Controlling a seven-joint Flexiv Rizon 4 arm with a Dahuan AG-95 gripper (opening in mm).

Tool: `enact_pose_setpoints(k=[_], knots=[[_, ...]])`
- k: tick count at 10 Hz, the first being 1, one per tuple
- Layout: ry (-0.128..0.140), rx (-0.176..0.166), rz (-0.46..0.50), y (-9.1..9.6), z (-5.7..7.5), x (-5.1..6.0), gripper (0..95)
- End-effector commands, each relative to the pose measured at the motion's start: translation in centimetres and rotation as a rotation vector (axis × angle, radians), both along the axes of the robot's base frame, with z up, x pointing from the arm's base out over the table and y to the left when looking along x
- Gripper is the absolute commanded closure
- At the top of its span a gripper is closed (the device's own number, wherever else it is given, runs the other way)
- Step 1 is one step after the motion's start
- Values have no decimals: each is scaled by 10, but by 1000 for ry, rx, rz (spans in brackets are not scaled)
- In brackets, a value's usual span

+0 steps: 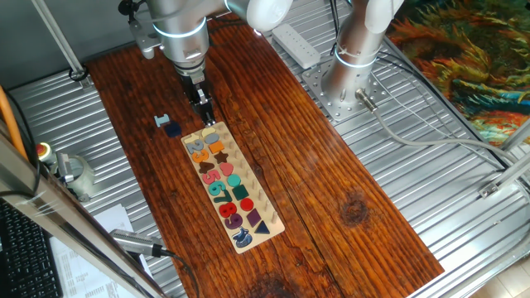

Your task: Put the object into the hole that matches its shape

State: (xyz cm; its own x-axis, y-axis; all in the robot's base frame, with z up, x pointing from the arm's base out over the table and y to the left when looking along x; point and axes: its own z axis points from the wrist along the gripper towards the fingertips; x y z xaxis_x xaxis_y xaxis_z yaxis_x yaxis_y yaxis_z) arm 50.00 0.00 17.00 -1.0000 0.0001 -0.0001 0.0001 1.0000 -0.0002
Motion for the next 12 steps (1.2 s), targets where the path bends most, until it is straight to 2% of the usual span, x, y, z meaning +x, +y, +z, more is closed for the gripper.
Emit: enact_pose_setpoints(k=[1,3,7,9,12], knots=[[16,-40,130,0,1,0,950],[18,-42,126,2,5,-2,950],[28,-46,116,2,5,-2,950],[36,-48,121,0,2,-1,950],[42,-68,125,-7,-16,5,950]])
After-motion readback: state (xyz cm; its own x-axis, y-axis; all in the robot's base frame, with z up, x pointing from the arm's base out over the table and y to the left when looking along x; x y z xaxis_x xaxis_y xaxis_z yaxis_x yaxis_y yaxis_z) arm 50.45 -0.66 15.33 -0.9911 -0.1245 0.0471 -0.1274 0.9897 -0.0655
